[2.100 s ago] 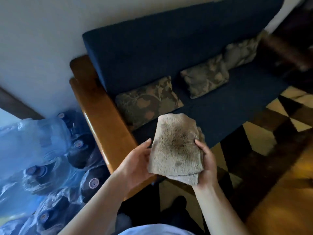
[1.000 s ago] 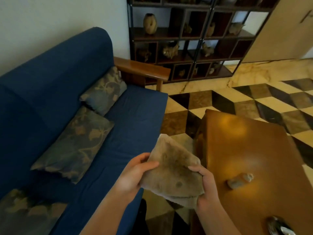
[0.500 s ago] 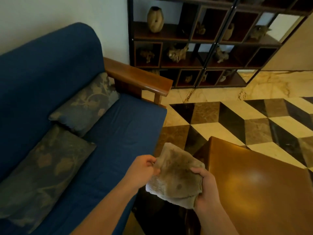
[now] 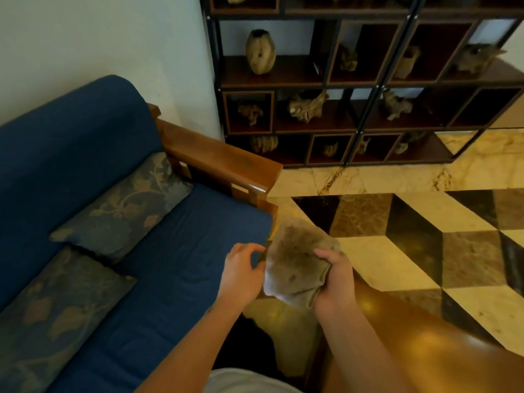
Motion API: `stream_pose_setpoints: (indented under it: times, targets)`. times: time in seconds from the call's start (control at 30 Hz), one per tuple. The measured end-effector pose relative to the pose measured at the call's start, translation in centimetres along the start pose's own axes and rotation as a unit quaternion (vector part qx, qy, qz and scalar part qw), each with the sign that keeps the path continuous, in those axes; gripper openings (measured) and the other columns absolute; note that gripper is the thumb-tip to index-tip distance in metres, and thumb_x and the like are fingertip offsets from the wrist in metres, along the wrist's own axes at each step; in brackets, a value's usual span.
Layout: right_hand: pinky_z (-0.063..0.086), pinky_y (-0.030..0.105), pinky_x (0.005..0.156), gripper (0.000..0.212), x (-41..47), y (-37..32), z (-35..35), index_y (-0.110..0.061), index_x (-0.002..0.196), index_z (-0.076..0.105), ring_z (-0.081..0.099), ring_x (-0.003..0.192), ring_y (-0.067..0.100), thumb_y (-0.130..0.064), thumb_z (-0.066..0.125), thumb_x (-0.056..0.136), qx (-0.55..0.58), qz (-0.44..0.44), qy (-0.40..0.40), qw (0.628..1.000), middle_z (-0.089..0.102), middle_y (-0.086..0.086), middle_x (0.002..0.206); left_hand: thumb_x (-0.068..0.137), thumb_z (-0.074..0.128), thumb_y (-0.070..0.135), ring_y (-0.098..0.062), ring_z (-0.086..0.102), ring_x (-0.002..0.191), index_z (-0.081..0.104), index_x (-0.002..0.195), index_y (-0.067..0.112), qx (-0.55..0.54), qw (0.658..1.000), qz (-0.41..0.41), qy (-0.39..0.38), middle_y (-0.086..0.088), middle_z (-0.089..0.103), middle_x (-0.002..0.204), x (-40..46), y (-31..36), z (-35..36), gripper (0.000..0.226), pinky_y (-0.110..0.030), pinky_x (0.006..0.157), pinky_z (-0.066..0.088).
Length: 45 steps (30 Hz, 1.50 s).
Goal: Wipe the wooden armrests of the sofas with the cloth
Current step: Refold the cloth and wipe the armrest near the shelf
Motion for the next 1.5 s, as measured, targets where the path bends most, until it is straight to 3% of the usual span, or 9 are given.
stream_pose_setpoints:
  times: [0.17,0.53,0.77,0.9,1.07,1.17,1.23,1.4,1.5]
  targets:
    - [0.056,0.044,0.077,0.031,5.4,-3.9,2.5,-0.012,0.123,0.069,0.071,0.098,0.038,-0.012,0.054,0.096,0.001,0.023,0.027,0.999,0.075,0.018,0.116,0.094,0.065,0.014,-0.007,0.047,0.109,0.062,0.106,0.036,0.046,0.999,0.02,0.005,0.01,0.052,0.116,6.5,-0.3,1.6,0.025,-0.016,0.087,0.036]
    - [0.057,0.043,0.084,0.016,19.3,-14.0,9.7,-0.018,0.106,0.074,0.072,0.096,0.033,-0.014,0.06,0.097,-0.15,0.002,0.041,0.988,0.082,0.009,0.094,0.096,0.06,0.016,-0.03,0.054,0.118,0.07,0.106,0.023,-0.004,0.992,-0.122,0.045,-0.006,0.062,0.118,23.0,-1.3,5.2,0.016,-0.046,0.101,0.048]
    - [0.053,0.044,0.078,0.016,28.7,-16.8,16.0,-0.014,0.11,0.069,0.066,0.099,0.034,-0.018,0.055,0.102,-0.179,0.071,0.044,0.98,0.074,0.012,0.1,0.097,0.058,0.017,-0.023,0.056,0.108,0.067,0.105,0.024,-0.015,0.984,-0.157,0.082,-0.002,0.059,0.111,29.3,0.6,4.7,0.014,-0.04,0.091,0.052]
    - [0.051,0.052,0.095,0.038,34.3,-16.9,18.8,-0.019,0.139,0.059,0.062,0.115,0.039,-0.02,0.057,0.101,-0.217,0.118,0.034,0.968,0.065,0.015,0.129,0.097,0.06,0.018,-0.015,0.057,0.1,0.066,0.107,0.024,-0.02,0.976,-0.197,0.093,0.003,0.056,0.109,31.9,0.6,4.9,0.013,-0.022,0.077,0.046]
    - [0.049,0.047,0.067,0.041,42.5,-17.8,20.8,-0.024,0.144,0.053,0.062,0.104,0.036,-0.026,0.054,0.103,-0.259,0.167,0.078,0.948,0.062,0.014,0.128,0.096,0.061,0.016,-0.015,0.056,0.091,0.069,0.106,0.019,-0.025,0.95,-0.277,0.139,0.005,0.054,0.099,35.6,0.4,6.8,0.014,-0.016,0.073,0.037]
    - [0.051,0.056,0.095,0.041,47.5,-17.8,20.8,-0.024,0.146,0.052,0.061,0.116,0.037,-0.028,0.05,0.105,-0.268,0.189,0.084,0.941,0.061,0.015,0.136,0.093,0.062,0.012,-0.019,0.059,0.093,0.07,0.105,0.017,-0.048,0.926,-0.334,0.17,0.005,0.056,0.096,38.1,0.0,9.6,0.015,-0.011,0.067,0.034]
    - [0.047,0.053,0.105,0.039,50.6,-17.2,21.2,-0.022,0.143,0.056,0.062,0.119,0.035,-0.026,0.049,0.105,-0.267,0.171,0.101,0.943,0.063,0.013,0.136,0.092,0.063,0.009,-0.022,0.061,0.099,0.069,0.111,0.014,-0.063,0.918,-0.347,0.182,0.001,0.058,0.101,40.0,-0.3,11.2,0.02,-0.015,0.073,0.037]
    - [0.057,0.037,0.078,0.043,55.9,-14.7,21.5,-0.014,0.138,0.058,0.07,0.107,0.029,-0.025,0.063,0.097,-0.337,0.078,0.16,0.924,0.069,0.008,0.123,0.094,0.063,0.01,-0.017,0.05,0.121,0.041,0.145,0.02,-0.091,0.894,-0.371,0.233,-0.002,0.045,0.137,44.6,-2.0,13.4,0.057,-0.037,0.102,0.047]
    - [0.051,0.048,0.106,0.058,57.6,-11.2,21.5,-0.02,0.148,0.051,0.063,0.123,0.026,-0.028,0.068,0.093,-0.4,0.003,0.14,0.906,0.063,0.003,0.139,0.095,0.065,0.014,-0.014,0.05,0.118,0.035,0.15,0.018,-0.103,0.87,-0.386,0.289,-0.003,0.04,0.144,47.6,-5.0,13.0,0.062,-0.035,0.097,0.05]
Point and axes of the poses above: each hand's wrist, its own x-axis towards the middle knuckle, its own z-axis out of the palm, y = z × x, the point moved 2 cm from there along x, towards the middle knuckle
